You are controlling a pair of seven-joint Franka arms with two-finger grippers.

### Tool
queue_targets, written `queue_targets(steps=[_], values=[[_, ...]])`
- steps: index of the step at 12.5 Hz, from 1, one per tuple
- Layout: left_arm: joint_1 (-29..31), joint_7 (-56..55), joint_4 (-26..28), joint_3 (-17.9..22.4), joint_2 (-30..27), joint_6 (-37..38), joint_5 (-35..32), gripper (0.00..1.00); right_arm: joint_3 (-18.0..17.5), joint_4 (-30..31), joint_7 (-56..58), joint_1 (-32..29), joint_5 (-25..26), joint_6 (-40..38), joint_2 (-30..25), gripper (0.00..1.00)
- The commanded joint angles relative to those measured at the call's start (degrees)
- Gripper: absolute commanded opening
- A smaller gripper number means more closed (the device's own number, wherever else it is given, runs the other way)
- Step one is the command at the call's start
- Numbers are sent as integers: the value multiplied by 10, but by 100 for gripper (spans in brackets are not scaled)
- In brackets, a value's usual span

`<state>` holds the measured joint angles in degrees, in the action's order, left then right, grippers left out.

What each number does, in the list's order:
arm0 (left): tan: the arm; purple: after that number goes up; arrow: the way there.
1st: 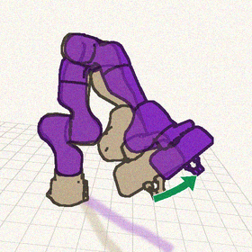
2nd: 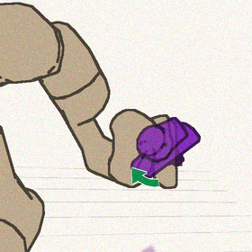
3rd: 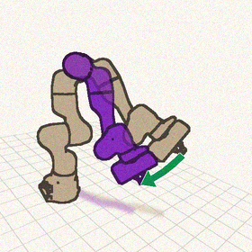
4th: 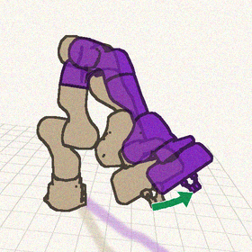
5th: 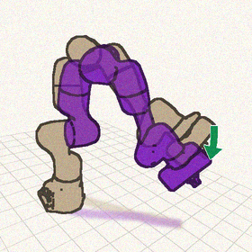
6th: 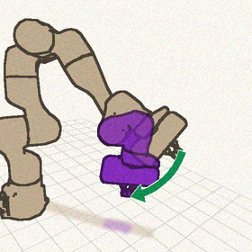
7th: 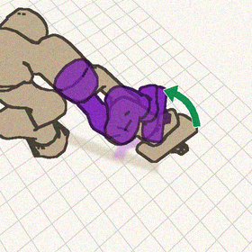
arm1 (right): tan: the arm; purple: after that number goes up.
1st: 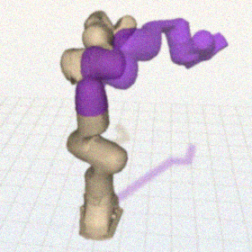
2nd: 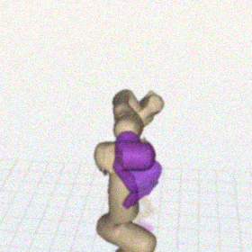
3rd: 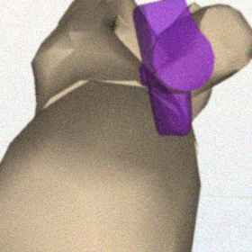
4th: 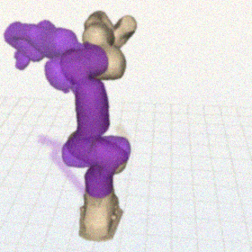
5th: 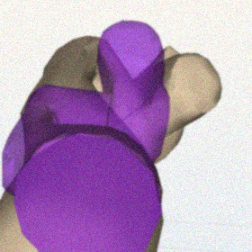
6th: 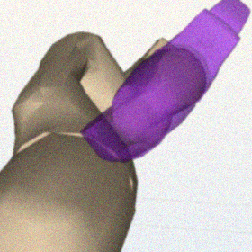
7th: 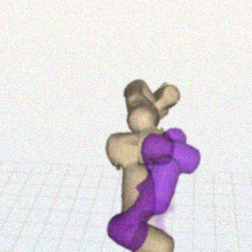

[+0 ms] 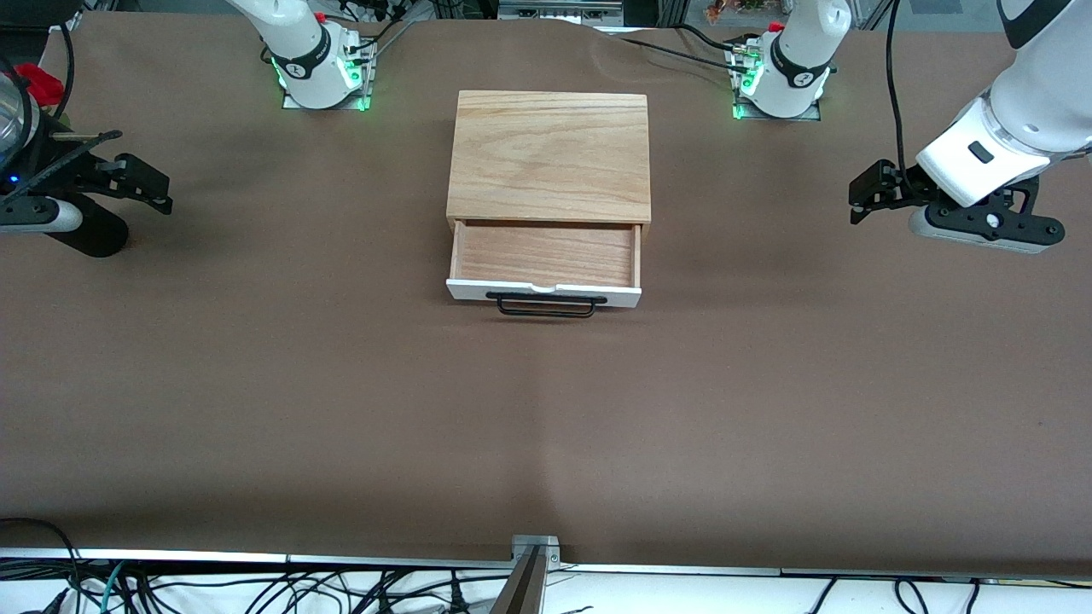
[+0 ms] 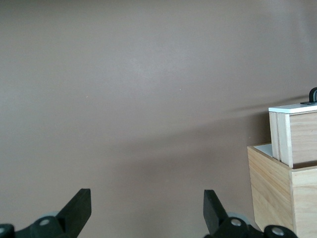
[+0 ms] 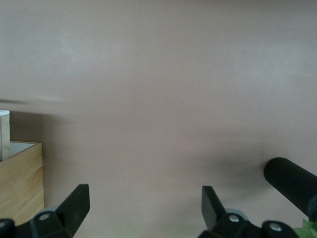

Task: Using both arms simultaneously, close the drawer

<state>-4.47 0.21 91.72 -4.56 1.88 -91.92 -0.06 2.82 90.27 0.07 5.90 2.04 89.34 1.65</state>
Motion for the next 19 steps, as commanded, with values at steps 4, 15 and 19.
queue_targets(steps=[4, 15, 19], values=[[1, -4, -17, -2, 7, 13, 7, 100, -1, -7, 6, -1, -2, -8, 1, 100], [1, -4, -17, -13, 7, 13, 2, 100, -3, -7, 5, -1, -2, -8, 1, 100], [0, -5, -17, -14, 7, 13, 3, 100, -4, -10, 4, 1, -6, -7, 1, 100]])
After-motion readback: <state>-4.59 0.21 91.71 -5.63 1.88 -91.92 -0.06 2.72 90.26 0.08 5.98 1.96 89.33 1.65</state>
